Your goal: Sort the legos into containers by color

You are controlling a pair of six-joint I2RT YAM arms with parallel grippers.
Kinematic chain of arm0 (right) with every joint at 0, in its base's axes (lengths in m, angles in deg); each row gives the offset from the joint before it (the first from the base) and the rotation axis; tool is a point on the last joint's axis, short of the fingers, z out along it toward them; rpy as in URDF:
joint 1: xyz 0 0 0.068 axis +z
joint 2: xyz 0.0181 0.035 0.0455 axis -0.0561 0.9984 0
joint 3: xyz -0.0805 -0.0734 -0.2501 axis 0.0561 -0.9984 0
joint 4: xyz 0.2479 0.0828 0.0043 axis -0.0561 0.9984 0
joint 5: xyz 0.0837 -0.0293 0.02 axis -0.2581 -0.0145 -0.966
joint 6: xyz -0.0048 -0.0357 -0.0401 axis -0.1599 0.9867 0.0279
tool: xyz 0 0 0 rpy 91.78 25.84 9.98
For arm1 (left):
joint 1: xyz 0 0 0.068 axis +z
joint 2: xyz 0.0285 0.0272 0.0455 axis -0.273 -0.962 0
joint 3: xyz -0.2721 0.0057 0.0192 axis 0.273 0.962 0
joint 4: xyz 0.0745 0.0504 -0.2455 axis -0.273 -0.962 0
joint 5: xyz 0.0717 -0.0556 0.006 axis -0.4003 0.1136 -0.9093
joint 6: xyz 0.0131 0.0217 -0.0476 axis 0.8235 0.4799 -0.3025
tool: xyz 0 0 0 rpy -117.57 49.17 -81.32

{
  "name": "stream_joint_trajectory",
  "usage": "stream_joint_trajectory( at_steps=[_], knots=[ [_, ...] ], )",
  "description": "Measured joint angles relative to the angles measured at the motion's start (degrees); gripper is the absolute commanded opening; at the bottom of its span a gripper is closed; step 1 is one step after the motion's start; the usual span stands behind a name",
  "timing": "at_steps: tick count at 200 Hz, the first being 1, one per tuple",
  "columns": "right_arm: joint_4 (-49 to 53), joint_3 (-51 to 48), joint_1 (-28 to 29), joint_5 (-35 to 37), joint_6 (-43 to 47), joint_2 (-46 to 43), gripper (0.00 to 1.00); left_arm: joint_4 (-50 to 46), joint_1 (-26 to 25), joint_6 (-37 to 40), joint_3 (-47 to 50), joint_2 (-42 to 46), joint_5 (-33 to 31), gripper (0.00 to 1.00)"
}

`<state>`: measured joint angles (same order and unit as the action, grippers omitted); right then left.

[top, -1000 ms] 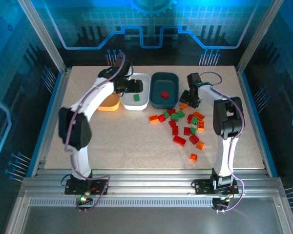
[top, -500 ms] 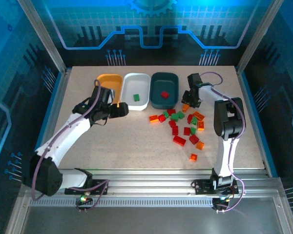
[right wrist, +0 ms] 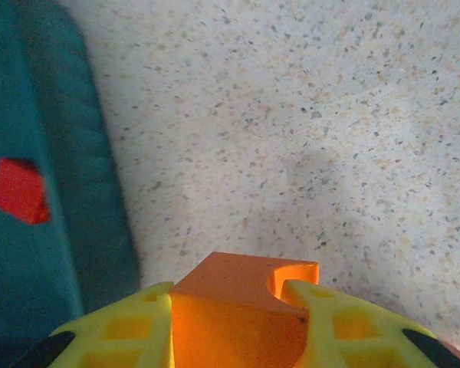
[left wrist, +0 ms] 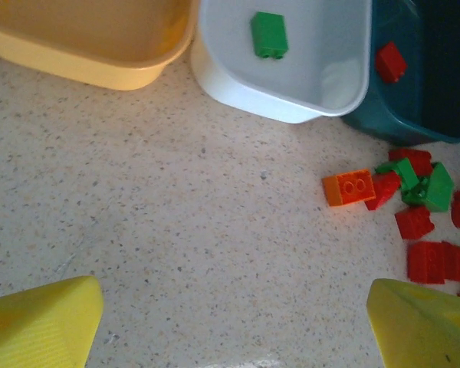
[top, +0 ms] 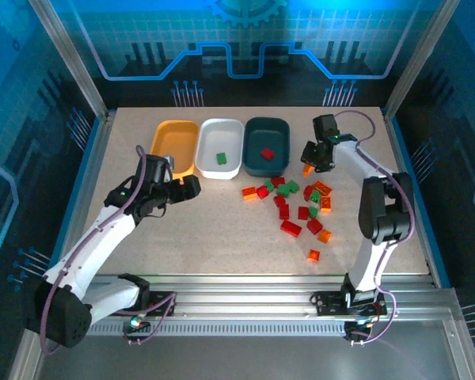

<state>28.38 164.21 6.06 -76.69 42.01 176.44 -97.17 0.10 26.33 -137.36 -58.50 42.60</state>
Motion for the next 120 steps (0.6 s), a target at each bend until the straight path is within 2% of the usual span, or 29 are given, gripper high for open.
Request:
stream_joint_trajectory(
  at_steps=[23, 55, 73, 94, 120],
  knots=[
    [-0.4, -0.3, 4.0, 0.3, 0.0, -4.2, 0.25, 0.8, 3.3, -2.8, 2.9, 1.7, 0.0, 0.94],
    [-3.2, 3.2, 15.5, -1.7, 0.4, -4.2, 0.25, 3.1, 9.9, -7.9, 8.8, 6.2, 1.8, 0.96],
    [-5.9, 9.1, 21.4, -4.5, 1.3, 0.5, 0.25, 4.7, 14.6, -11.1, 12.7, 7.7, 4.5, 0.96],
    [-9.0, 18.8, 25.9, -8.1, 2.6, 8.9, 0.25, 7.6, 20.0, -15.0, 17.9, 7.6, 9.2, 0.95],
    [-11.8, 29.2, 29.2, -12.2, 4.1, 19.1, 0.25, 9.3, 22.9, -17.2, 21.6, 6.0, 13.8, 0.94]
  ],
)
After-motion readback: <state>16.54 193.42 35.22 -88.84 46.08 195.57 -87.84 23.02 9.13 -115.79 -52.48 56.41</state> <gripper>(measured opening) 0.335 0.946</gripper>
